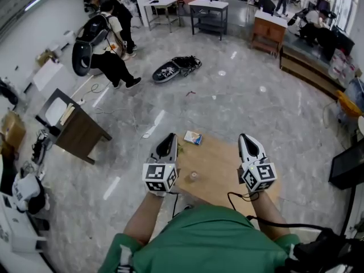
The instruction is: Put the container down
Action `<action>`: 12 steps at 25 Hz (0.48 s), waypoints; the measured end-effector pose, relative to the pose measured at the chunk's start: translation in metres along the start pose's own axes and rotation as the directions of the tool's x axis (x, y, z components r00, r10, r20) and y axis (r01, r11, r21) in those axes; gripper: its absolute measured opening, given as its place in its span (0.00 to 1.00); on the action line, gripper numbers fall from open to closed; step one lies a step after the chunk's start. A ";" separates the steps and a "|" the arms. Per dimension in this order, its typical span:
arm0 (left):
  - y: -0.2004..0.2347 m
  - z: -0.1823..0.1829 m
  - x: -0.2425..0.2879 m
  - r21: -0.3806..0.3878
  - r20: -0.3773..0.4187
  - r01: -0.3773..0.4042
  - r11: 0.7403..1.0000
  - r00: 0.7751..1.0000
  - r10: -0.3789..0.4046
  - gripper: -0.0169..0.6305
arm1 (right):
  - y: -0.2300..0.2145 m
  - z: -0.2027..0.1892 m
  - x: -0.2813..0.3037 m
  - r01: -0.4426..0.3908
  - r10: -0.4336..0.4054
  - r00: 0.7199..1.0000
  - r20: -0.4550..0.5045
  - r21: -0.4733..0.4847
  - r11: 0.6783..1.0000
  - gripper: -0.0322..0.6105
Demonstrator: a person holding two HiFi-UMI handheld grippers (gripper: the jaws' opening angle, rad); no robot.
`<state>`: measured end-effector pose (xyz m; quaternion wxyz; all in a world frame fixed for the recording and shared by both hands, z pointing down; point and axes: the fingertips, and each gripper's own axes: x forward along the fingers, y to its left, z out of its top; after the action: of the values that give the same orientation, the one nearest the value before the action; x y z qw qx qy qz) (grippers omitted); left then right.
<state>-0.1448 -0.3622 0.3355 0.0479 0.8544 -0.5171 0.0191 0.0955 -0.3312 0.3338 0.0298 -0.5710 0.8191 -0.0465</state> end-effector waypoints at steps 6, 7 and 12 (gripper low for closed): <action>0.014 0.005 -0.002 -0.006 0.016 -0.028 1.000 0.999 0.028 0.09 | -0.002 0.007 0.004 0.004 -0.004 1.000 0.013 -0.012 1.000 0.08; 0.017 0.006 -0.001 -0.004 0.021 -0.032 0.999 0.999 0.032 0.09 | -0.002 0.006 0.006 0.003 -0.003 1.000 0.016 -0.018 1.000 0.08; 0.023 0.003 0.003 -0.009 0.021 -0.040 0.999 0.999 0.040 0.09 | 0.003 0.006 0.010 -0.004 0.005 1.000 0.018 -0.039 0.999 0.08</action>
<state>-0.1639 -0.3761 0.3343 0.0456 0.8437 -0.5348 0.0086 0.0896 -0.3398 0.3279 0.0263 -0.5700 0.8208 -0.0253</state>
